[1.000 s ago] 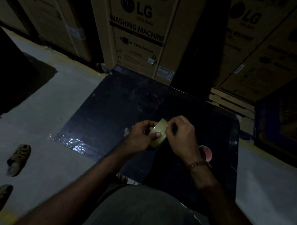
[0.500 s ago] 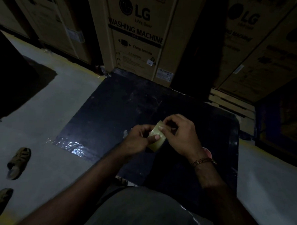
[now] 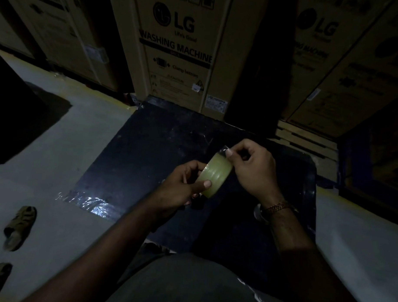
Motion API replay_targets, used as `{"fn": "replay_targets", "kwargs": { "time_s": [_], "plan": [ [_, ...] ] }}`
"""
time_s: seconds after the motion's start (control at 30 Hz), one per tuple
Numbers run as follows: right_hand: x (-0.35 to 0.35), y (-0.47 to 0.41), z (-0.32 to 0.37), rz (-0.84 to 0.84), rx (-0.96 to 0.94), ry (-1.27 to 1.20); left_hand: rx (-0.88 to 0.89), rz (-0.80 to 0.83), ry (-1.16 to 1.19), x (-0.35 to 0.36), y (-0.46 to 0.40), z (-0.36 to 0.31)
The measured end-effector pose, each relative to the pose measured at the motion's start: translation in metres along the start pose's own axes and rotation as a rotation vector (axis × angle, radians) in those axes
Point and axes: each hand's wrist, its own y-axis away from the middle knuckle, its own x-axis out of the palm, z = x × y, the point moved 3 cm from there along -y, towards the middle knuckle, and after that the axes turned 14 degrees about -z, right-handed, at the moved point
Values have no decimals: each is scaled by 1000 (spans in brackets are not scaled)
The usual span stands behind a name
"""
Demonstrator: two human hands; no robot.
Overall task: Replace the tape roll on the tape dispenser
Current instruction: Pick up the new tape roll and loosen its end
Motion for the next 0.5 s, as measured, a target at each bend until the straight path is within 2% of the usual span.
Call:
{"fn": "replay_targets", "kwargs": {
  "time_s": [0.1, 0.2, 0.27, 0.43, 0.5],
  "plan": [
    [2, -3, -3, 38, 39, -13, -24, 68, -29, -3, 0, -1],
    [6, -11, -14, 68, 226, -260, -25, 124, -90, -8, 3, -3],
    [7, -14, -17, 108, 287, -310, -20, 146, -91, -10, 3, -4],
    [8, -16, -18, 217, 383, -377, -126, 119, 51, 1, 3, -15],
    [11, -17, -23, 244, 446, -398, -116, 79, -12, 4, 3, -15]
  ]
}}
